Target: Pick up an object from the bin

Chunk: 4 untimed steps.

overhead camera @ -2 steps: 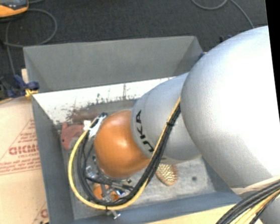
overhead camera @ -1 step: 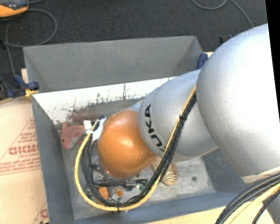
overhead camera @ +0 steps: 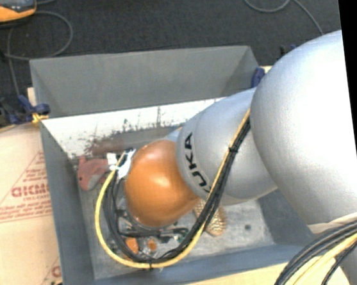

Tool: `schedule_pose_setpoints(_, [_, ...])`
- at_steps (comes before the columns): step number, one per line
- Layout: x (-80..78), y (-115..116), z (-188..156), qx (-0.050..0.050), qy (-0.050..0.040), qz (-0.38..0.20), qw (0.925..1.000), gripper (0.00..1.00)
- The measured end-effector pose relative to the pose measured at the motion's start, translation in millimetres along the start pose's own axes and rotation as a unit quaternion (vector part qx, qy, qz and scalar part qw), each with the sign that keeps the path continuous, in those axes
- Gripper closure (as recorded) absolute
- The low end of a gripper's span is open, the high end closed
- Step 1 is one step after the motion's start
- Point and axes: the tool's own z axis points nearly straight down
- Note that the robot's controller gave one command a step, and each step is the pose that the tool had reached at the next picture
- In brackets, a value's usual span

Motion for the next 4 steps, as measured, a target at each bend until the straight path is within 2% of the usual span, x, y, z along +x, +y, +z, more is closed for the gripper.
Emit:
schedule_pose_setpoints(1, [-0.6, -0.3, -3.3, 0.000, 0.0026, 0.001, 1.0000, 1.00])
schedule_pose_setpoints(2, [3.1, 0.1, -16.8, -0.002, 0.0131, 0.001, 0.9999, 1.00])
schedule_pose_setpoints(4, [1.8, -1.2, -50.4, -0.001, 0.0121, 0.003, 0.9999, 1.00])
